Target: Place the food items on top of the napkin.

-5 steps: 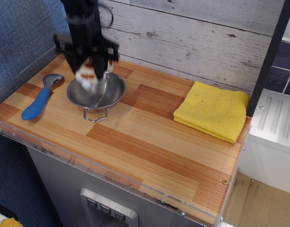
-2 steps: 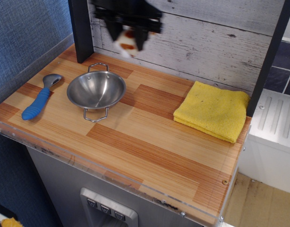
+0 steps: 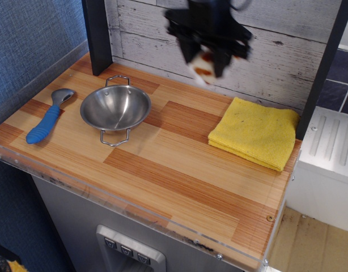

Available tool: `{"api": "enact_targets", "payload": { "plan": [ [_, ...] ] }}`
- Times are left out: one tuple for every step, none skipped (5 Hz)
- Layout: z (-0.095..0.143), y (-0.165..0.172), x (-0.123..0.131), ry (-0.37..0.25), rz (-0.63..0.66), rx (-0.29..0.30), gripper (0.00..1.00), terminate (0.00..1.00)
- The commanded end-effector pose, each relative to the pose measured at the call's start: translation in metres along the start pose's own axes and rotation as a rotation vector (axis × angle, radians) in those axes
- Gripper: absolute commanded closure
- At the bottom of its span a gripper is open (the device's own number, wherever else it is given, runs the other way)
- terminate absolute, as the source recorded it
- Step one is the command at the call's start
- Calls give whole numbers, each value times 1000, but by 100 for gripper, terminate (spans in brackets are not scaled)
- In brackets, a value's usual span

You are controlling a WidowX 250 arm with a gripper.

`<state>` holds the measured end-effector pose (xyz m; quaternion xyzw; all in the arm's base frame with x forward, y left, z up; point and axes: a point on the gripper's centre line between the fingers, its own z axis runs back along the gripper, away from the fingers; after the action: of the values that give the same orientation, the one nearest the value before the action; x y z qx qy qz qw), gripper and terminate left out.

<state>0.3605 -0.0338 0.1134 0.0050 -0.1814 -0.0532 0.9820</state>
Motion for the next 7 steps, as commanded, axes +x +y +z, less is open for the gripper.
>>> {"api": "enact_targets", "payload": {
  "plan": [
    [-21,-44,-9,18,-113,-33,100,0],
    [-41,-59,-9,47,-146,-41,100,0],
    [-61,-63,-8,83,-158,-41,100,0],
    [-68,-59,-4,103,-158,-24,100,0],
    [-64,-49,-2,114,-77,-9,0,0],
    [-64,-46,-4,127,-80,-19,0,0],
    [-60,-42,-6,134,-67,-29,0,0]
  ]
}}
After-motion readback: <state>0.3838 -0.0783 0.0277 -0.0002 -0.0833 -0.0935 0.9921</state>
